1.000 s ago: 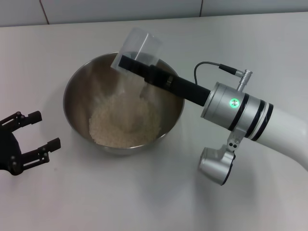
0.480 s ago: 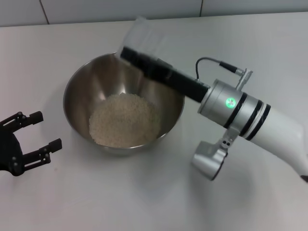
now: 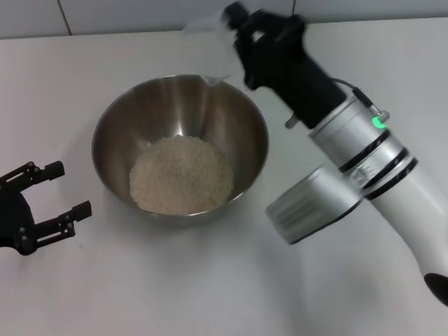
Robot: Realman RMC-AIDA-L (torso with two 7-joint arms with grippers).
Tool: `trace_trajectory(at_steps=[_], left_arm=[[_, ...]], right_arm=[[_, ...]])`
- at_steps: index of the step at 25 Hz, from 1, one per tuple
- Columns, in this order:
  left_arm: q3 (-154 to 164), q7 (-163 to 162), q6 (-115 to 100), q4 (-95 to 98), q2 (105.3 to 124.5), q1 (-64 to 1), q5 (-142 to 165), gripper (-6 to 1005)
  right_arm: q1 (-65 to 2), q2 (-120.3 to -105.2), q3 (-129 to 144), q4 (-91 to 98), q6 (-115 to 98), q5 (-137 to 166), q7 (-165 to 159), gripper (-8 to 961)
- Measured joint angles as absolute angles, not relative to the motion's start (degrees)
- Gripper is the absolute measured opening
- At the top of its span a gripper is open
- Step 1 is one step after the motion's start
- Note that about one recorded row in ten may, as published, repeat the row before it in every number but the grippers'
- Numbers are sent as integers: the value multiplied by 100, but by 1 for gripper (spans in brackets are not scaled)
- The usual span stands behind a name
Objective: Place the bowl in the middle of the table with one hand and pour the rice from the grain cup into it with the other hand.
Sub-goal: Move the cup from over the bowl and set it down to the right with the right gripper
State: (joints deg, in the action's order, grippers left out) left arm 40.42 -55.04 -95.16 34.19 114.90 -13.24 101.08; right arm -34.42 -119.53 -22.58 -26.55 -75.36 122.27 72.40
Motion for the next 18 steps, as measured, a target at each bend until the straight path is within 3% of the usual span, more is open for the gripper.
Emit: trace_trajectory(at_steps=[9, 18], left_arm=[[4012, -5502, -9522, 3419, 11504, -1348, 10108, 812], [4028, -5504, -9507, 3419, 11552, -1369, 10107, 812]], right_arm=[[-2901, -11970, -3725, -2699, -7489, 12217, 3674, 15], [-3259, -11932, -4209, -1490, -6552, 12216, 1035, 17]])
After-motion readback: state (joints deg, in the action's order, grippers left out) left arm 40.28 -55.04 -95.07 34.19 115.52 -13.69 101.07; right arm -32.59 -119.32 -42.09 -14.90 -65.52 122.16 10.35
